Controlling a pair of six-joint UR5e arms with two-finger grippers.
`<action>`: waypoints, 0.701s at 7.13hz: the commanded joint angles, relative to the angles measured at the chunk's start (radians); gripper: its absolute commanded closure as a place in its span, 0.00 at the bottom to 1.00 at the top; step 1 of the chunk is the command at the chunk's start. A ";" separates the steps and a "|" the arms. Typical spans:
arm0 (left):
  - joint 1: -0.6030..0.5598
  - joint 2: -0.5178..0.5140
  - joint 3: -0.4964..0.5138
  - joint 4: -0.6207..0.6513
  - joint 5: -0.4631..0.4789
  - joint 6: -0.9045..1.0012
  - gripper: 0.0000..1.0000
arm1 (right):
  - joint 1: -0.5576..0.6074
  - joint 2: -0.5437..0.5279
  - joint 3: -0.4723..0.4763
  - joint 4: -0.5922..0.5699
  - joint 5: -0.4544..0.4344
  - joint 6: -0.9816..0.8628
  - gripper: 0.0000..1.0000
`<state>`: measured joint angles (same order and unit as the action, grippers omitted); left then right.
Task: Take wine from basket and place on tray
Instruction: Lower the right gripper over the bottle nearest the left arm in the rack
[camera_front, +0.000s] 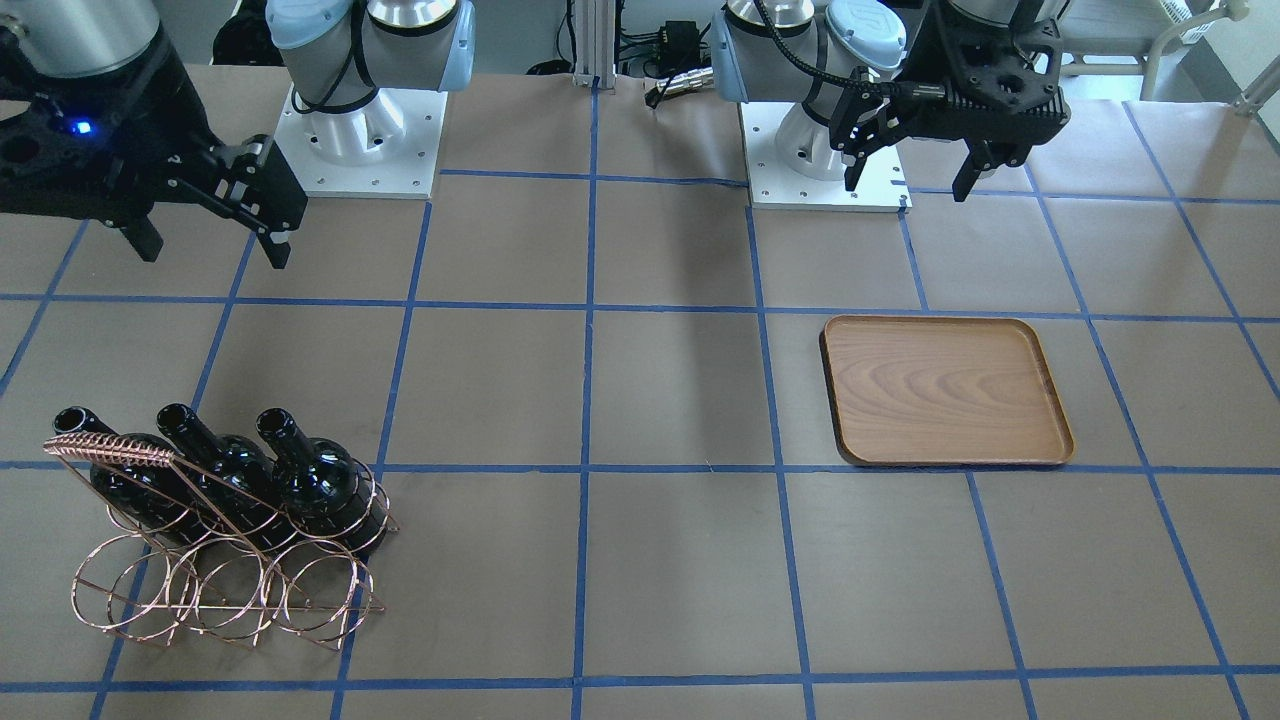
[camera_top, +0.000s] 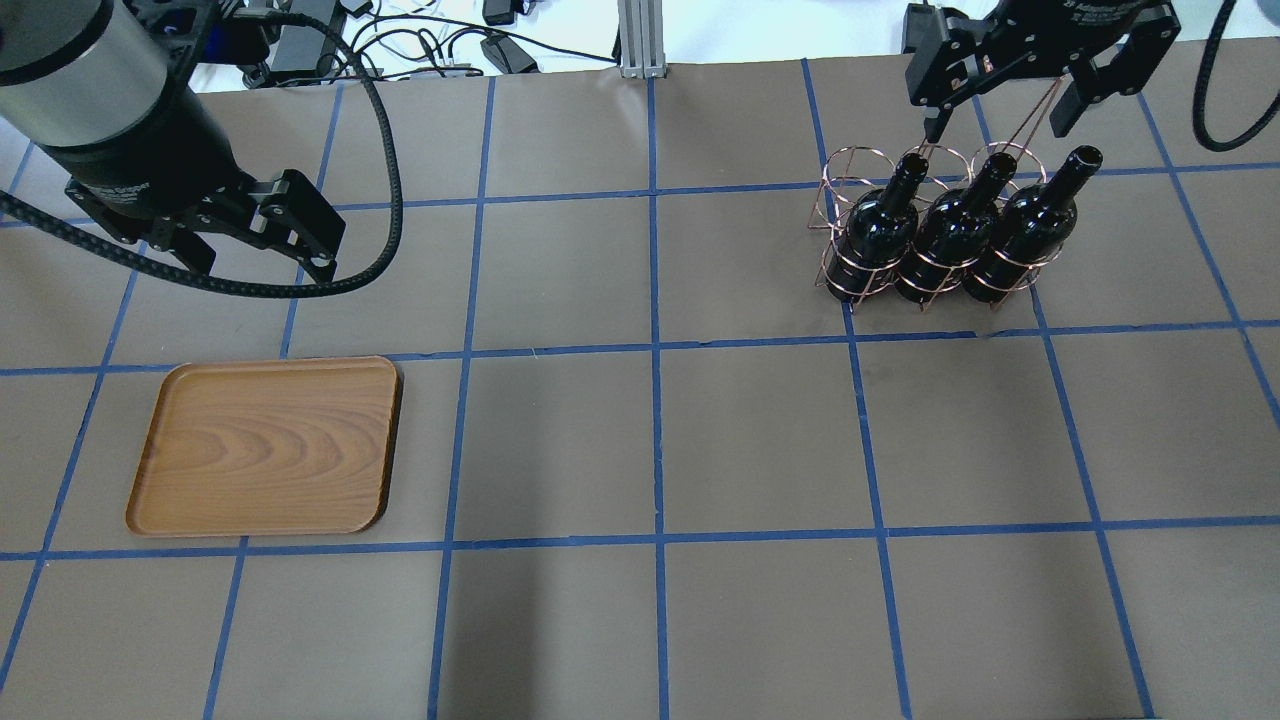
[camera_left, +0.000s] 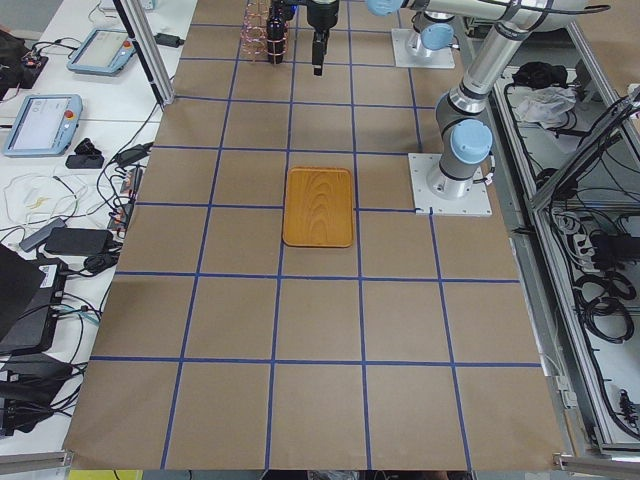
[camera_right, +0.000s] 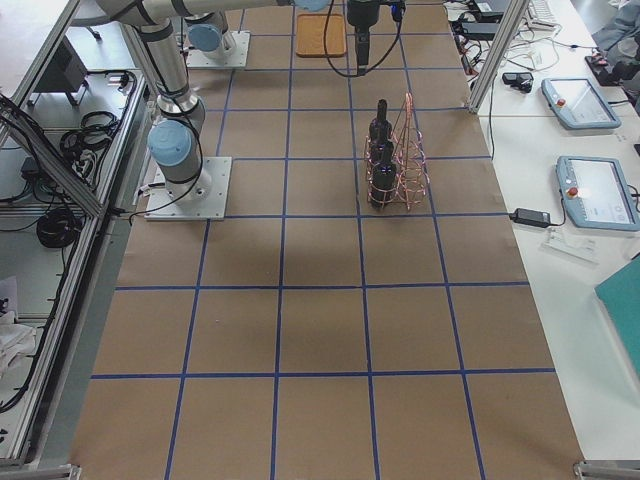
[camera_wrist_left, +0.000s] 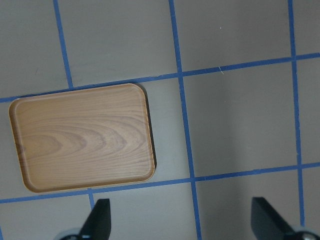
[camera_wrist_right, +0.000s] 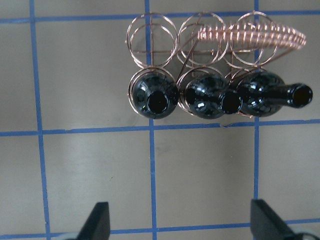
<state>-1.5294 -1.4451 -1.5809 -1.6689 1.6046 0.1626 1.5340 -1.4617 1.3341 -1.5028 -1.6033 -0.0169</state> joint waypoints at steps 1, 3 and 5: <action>0.000 0.000 -0.008 0.000 -0.008 0.000 0.00 | -0.032 0.153 -0.091 -0.042 -0.010 -0.122 0.00; 0.000 0.000 -0.005 0.000 -0.009 0.000 0.00 | -0.116 0.193 -0.076 -0.059 -0.003 -0.242 0.00; 0.002 0.002 -0.008 0.000 -0.002 0.000 0.00 | -0.117 0.205 -0.064 -0.060 0.002 -0.233 0.01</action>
<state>-1.5290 -1.4448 -1.5877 -1.6690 1.5975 0.1626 1.4234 -1.2675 1.2643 -1.5606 -1.6038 -0.2444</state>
